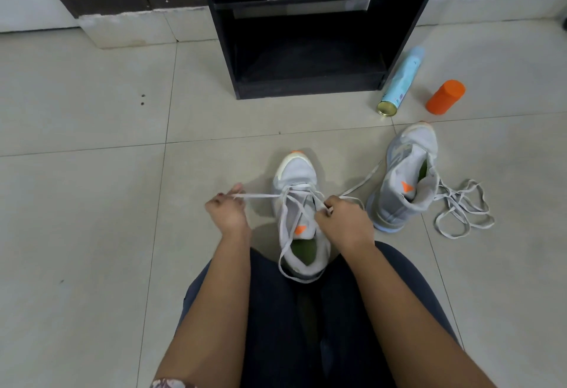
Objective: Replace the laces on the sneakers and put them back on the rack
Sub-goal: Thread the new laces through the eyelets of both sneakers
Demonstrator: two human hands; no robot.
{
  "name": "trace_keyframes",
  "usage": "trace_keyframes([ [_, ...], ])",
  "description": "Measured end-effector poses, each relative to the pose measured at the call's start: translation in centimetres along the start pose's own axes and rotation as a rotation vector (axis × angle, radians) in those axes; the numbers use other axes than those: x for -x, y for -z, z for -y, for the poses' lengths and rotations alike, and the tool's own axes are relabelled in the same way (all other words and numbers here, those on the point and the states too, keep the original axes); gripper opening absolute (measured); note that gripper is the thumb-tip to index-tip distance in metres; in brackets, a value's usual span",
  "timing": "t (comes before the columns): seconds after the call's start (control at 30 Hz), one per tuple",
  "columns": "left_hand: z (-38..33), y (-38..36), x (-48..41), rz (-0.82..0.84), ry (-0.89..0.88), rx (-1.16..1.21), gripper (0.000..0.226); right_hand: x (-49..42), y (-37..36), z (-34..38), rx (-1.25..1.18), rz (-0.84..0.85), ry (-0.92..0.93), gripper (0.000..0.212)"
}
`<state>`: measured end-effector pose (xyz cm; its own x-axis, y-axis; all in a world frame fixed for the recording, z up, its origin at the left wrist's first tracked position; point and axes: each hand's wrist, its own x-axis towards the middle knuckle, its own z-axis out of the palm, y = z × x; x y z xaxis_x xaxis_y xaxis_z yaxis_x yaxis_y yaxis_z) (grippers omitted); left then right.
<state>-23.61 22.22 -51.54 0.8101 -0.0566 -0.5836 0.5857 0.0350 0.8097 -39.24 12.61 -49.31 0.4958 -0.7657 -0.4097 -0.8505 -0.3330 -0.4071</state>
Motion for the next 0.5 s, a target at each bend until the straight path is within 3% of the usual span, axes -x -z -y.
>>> trace_keyframes([
  [0.07, 0.4, 0.4, -0.4, -0.080, -0.285, -0.441, 0.018, 0.0, 0.0, -0.2, 0.004, 0.035, -0.007, 0.017],
  [0.13, 1.4, 0.3, -0.1, 0.102, -0.680, -0.927, 0.031, -0.1, -0.2, -0.3, 0.006, 0.063, -0.001, 0.023],
  [0.17, 2.0, 0.1, 0.2, 0.229, -0.765, -1.111, 0.032, -0.3, -0.3, -0.3, 0.011, 0.072, 0.001, 0.025],
  [0.27, 2.6, -0.6, 0.6, 0.376, -0.653, -1.340, 0.025, -0.7, -0.4, -0.2, 0.013, 0.079, -0.015, 0.024],
  [0.33, 2.6, -0.6, 0.3, 0.325, -0.646, -1.280, 0.021, -0.8, -0.4, -0.3, 0.000, 0.093, -0.033, 0.022],
  [0.43, 1.8, -0.2, -0.6, 0.179, -0.398, -0.571, 0.020, -0.9, -0.3, -0.4, 0.003, 0.108, -0.053, 0.021],
  [0.5, 1.1, 0.4, -1.4, -0.011, -0.295, -0.363, 0.017, -0.9, -0.3, -0.4, 0.002, 0.114, -0.055, 0.022],
])
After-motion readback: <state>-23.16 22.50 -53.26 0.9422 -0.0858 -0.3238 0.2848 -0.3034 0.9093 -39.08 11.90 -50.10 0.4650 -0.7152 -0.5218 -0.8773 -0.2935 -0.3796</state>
